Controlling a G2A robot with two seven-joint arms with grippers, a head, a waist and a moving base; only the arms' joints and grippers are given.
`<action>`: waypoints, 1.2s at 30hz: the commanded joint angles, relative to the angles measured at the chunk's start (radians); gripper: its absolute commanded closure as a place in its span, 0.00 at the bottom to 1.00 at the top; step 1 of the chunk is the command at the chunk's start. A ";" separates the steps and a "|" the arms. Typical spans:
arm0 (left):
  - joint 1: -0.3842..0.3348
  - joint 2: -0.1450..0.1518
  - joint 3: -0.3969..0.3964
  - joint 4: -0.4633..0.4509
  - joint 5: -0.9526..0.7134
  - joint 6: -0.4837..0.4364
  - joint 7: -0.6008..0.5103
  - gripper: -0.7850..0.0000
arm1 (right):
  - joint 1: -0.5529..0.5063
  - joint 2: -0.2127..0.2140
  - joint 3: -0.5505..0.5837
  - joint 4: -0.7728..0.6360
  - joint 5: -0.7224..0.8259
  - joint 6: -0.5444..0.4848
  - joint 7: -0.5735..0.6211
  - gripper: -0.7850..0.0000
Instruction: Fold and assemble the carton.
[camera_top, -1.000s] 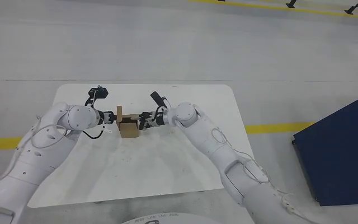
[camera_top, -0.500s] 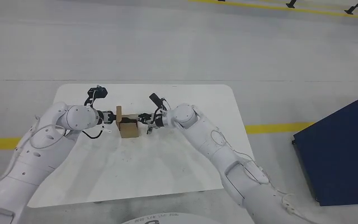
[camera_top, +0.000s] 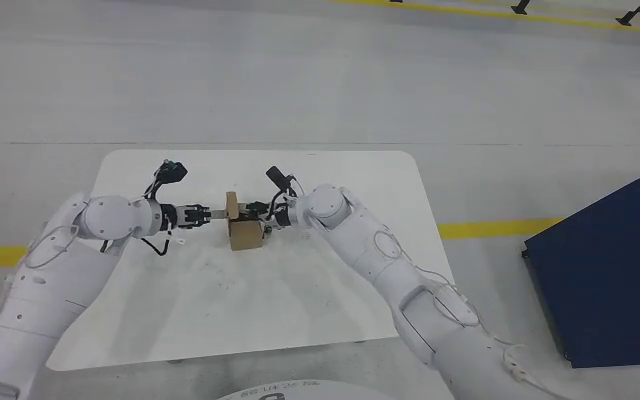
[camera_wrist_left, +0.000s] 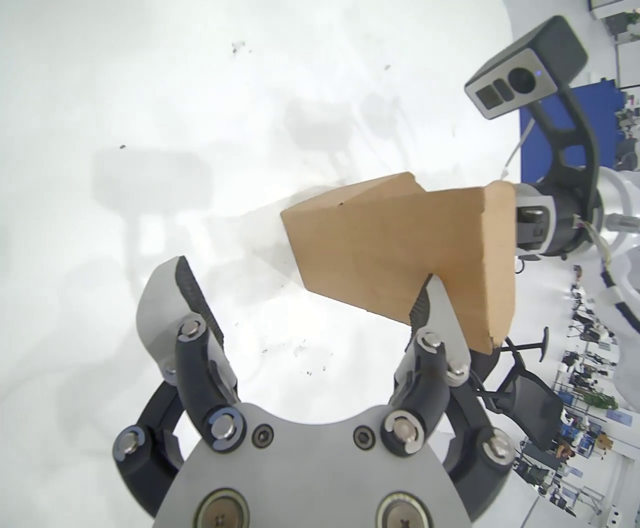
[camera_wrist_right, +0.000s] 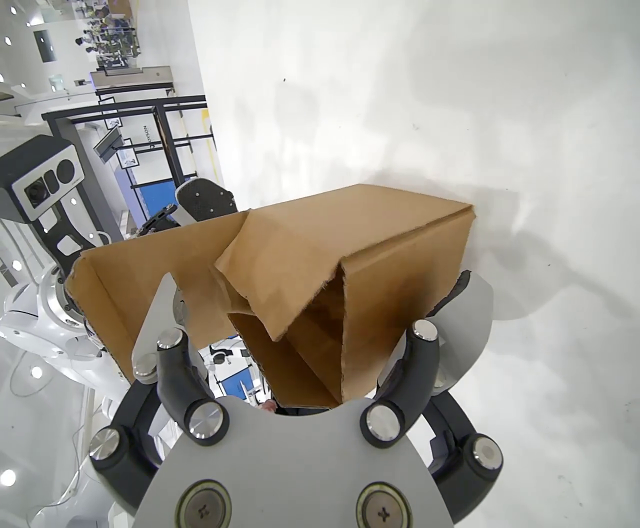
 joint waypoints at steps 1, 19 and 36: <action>-0.005 -0.002 0.002 0.010 -0.011 -0.015 0.004 0.05 | 0.001 -0.001 -0.002 0.002 -0.002 0.003 -0.006 0.00; -0.045 -0.021 0.065 0.049 0.005 0.015 0.023 0.10 | 0.005 -0.023 -0.040 0.014 -0.049 0.074 -0.130 0.24; -0.075 -0.033 0.092 0.094 0.020 0.046 0.033 0.10 | 0.017 -0.029 -0.035 0.037 -0.060 0.054 -0.108 0.31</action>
